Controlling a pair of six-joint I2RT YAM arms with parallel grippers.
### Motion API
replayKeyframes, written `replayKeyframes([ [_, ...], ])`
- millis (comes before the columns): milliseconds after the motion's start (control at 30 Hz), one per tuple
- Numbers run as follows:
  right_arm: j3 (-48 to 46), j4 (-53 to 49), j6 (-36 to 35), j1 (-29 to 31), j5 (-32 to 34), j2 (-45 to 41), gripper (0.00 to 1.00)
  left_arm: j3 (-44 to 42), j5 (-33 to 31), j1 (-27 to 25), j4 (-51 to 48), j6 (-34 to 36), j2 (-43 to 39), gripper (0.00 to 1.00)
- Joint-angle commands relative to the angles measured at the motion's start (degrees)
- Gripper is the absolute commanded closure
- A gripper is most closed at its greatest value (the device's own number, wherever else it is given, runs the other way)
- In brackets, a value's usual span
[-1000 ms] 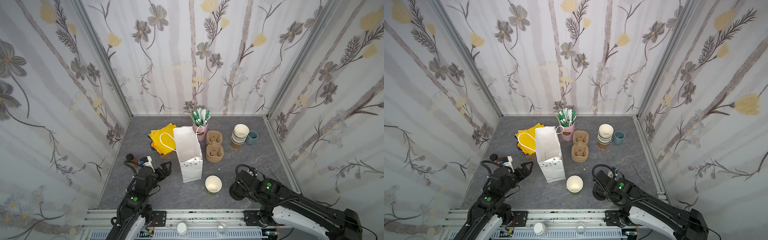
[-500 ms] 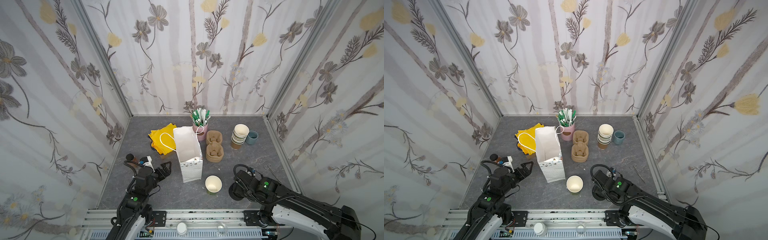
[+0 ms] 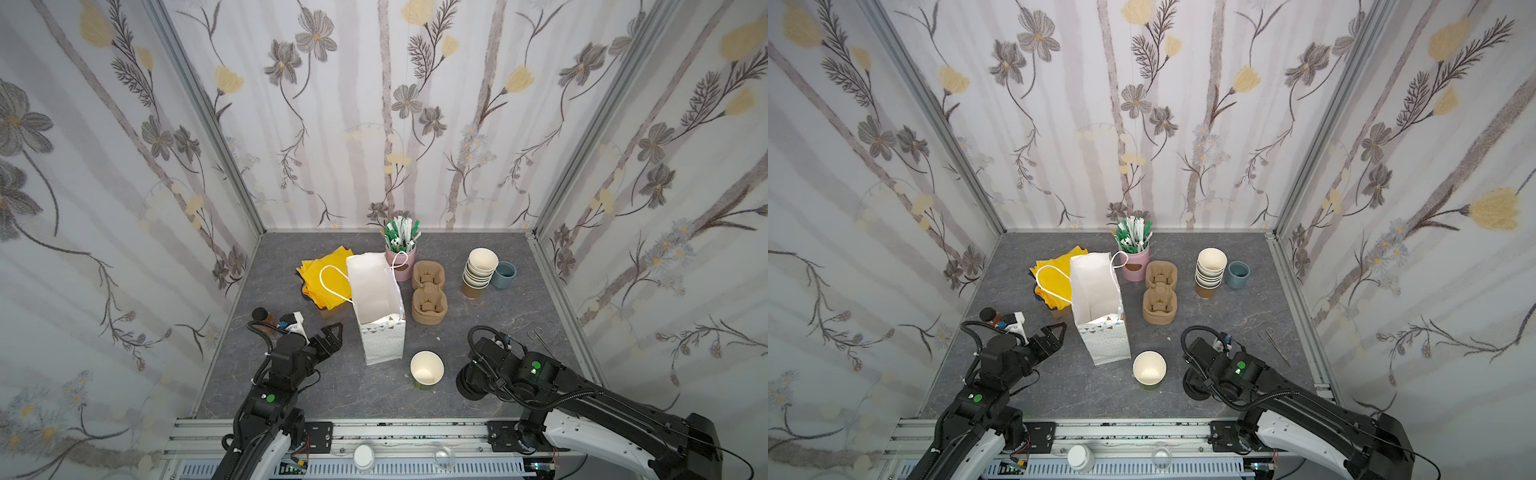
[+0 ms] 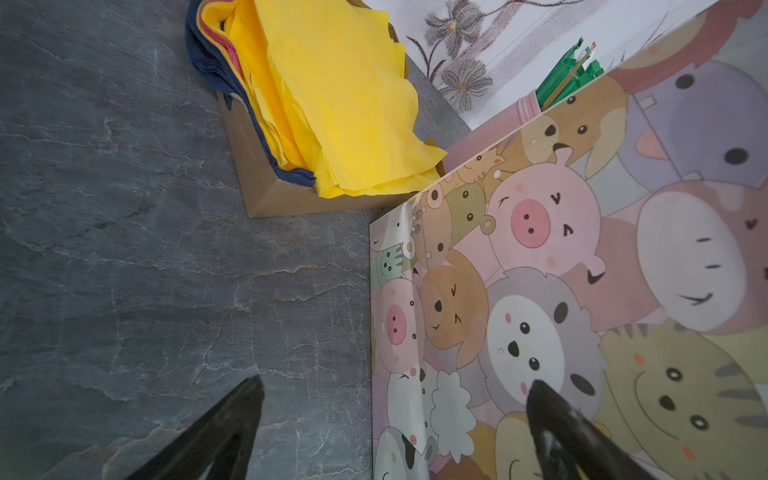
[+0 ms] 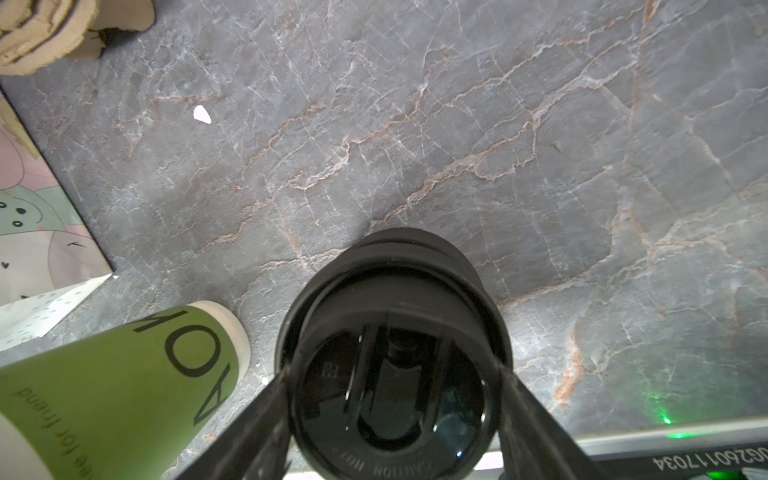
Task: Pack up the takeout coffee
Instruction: 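Move the right gripper to the black lid and grasp it, then carry the black lid over the green cup and lower it with the right gripper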
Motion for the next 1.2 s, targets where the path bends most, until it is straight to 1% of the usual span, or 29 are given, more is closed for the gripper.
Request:
replayKeyframes([
  [0,1.52,-2.1,-1.15,0.04,1.62,-0.5,0.29,0.5,0.22,0.05,0.94,-0.2,-0.08,0.0],
  [167,6.2,-7.66,-6.33,-0.01,4.22,-1.05,0.3,0.62,0.86,0.03,0.94,-0.2,-0.17,0.0],
  [267,9.53,-8.68,-12.39,0.25,5.3,-2.04,0.32,0.56,0.82,0.03,0.94,-0.2,-0.09,0.0],
  [400,15.64,-7.51,-21.02,0.41,5.04,-2.47,0.34,0.61,0.91,0.0,0.94,-0.2,-0.08,0.0],
  [500,20.19,-7.47,-27.2,1.95,5.61,0.4,0.36,0.64,1.0,0.07,0.94,-0.36,-0.17,0.0],
  [700,27.79,-5.22,-40.41,9.46,5.28,10.48,0.36,0.68,1.39,0.02,0.93,-0.33,-0.25,0.0],
  [767,28.92,-4.36,-44.59,11.09,4.18,13.39,0.36,0.64,1.51,0.03,0.9,-0.3,-0.39,0.0],
  [900,29.28,-1.41,-50.41,11.75,1.66,16.36,0.36,0.61,1.68,-0.01,0.88,-0.29,-0.43,0.0],
  [1067,27.87,2.55,-54.08,12.46,-1.14,18.39,0.36,0.66,1.77,0.05,0.95,-0.29,-0.44,0.0],
  [1167,27.75,3.23,-55.93,13.61,-1.53,19.62,0.36,0.68,1.61,0.0,0.99,-0.2,-0.35,0.0],
])
